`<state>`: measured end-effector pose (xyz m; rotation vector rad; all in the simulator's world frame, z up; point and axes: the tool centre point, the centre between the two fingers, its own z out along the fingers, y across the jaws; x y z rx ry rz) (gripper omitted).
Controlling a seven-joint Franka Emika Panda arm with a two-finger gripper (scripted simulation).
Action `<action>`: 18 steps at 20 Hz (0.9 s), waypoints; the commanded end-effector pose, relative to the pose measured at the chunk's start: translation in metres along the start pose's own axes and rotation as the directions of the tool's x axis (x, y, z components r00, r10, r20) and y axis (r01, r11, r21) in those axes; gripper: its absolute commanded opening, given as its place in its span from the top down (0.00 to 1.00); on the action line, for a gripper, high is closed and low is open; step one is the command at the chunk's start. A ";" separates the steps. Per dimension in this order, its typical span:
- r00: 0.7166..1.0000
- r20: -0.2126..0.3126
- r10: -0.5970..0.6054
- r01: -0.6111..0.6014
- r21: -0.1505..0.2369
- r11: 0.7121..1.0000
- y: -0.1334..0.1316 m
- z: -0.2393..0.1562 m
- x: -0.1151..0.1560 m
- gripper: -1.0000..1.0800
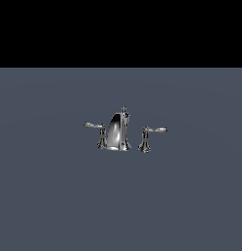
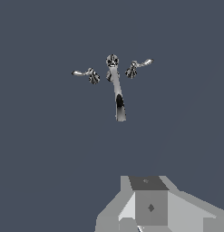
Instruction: Turn on the faucet by rotating a designated handle.
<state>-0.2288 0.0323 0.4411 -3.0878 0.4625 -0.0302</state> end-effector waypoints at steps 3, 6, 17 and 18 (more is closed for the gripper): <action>0.995 0.000 0.096 -0.096 -0.001 0.995 -0.019 0.023 0.006 1.00; 0.987 0.000 0.159 -0.159 -0.002 0.987 -0.032 0.039 0.011 1.00; 0.924 0.001 0.382 -0.382 -0.004 0.924 -0.075 0.096 0.036 1.00; 0.916 0.001 0.402 -0.402 -0.004 0.916 -0.079 0.101 0.039 1.00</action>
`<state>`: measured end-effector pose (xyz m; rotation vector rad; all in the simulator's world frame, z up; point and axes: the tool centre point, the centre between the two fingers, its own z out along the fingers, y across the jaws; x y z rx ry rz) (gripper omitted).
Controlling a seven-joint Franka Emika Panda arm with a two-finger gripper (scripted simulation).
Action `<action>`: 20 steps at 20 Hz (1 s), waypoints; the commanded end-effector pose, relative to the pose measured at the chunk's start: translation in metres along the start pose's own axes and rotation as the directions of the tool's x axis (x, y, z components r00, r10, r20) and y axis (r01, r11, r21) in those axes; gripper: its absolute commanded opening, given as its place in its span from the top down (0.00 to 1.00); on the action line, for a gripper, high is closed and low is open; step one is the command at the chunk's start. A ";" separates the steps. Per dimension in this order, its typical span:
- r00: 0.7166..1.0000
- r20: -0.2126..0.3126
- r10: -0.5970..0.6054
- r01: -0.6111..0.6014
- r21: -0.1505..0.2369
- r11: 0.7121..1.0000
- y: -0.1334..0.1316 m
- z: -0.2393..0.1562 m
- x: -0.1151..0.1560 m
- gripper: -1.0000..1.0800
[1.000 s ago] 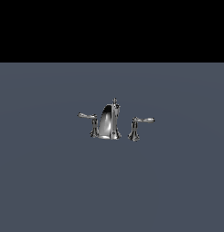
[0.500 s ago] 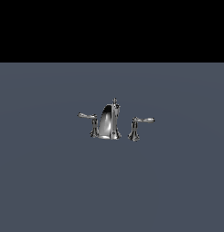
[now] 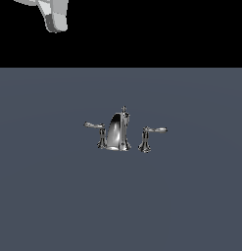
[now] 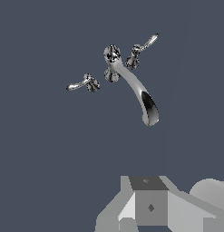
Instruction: Turn on the faucet by rotating a designated handle.
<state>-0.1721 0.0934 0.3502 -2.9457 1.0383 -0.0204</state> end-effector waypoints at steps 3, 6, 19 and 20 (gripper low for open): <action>0.996 0.001 0.094 -0.094 0.000 0.996 -0.020 0.023 0.006 1.00; 0.988 0.002 0.154 -0.154 0.000 0.988 -0.032 0.038 0.011 1.00; 0.924 0.003 0.383 -0.383 -0.001 0.924 -0.077 0.096 0.039 1.00; 0.917 0.003 0.398 -0.398 -0.001 0.917 -0.080 0.100 0.041 1.00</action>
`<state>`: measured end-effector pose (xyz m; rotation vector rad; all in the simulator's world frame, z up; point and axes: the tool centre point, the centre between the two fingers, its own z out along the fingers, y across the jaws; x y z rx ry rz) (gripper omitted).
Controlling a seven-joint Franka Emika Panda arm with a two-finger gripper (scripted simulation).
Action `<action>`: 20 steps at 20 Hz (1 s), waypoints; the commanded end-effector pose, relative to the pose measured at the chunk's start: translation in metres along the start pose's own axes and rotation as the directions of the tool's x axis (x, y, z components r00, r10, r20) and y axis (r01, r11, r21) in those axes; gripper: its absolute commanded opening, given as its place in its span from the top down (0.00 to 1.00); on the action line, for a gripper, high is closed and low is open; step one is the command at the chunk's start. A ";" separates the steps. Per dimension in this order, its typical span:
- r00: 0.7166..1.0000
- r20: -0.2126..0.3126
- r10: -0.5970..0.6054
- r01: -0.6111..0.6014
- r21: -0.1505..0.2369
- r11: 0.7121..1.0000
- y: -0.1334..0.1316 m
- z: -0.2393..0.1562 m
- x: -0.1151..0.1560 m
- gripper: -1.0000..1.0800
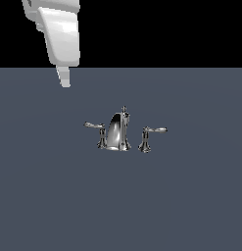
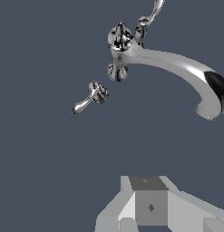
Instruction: Turn on the faucet by rotating a designated handle.
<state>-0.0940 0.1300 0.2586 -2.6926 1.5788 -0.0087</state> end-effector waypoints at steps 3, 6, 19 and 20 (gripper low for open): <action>0.997 0.000 0.077 -0.077 0.000 0.997 -0.016 0.019 0.005 1.00; 0.992 0.000 0.126 -0.126 -0.001 0.992 -0.026 0.031 0.010 1.00; 0.936 -0.008 0.352 -0.352 -0.007 0.936 -0.070 0.088 0.039 1.00; 0.928 -0.009 0.371 -0.371 -0.007 0.928 -0.073 0.093 0.042 1.00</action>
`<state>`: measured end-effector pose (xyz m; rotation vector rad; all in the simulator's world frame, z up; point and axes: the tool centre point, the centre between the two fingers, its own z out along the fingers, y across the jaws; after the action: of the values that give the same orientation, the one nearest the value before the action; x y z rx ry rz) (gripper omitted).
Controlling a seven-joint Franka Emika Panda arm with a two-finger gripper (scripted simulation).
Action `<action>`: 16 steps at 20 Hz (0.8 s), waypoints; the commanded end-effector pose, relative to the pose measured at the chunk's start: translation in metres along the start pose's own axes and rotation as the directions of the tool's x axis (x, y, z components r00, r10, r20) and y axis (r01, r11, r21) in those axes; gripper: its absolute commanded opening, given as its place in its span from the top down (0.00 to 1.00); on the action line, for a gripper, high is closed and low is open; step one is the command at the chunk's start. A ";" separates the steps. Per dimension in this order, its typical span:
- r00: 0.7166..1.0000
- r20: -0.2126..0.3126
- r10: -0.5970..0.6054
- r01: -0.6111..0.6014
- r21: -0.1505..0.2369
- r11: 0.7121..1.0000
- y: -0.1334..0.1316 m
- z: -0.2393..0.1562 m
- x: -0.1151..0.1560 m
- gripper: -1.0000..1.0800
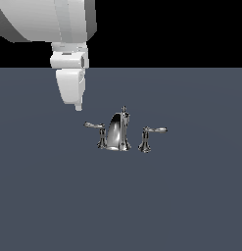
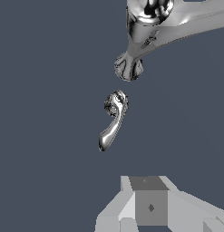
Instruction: Turn on the faucet by rotating a designated handle.
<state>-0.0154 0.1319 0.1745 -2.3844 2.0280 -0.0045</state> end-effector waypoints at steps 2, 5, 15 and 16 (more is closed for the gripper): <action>0.997 -0.004 0.075 -0.075 -0.002 0.997 -0.016 0.018 0.006 1.00; 0.990 -0.006 0.139 -0.139 -0.004 0.990 -0.029 0.034 0.013 1.00; 0.955 -0.010 0.298 -0.298 -0.007 0.955 -0.060 0.072 0.033 1.00; 0.952 -0.010 0.307 -0.307 -0.007 0.952 -0.062 0.074 0.035 1.00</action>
<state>0.0476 0.1097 0.1046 -2.0699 2.3648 -0.0031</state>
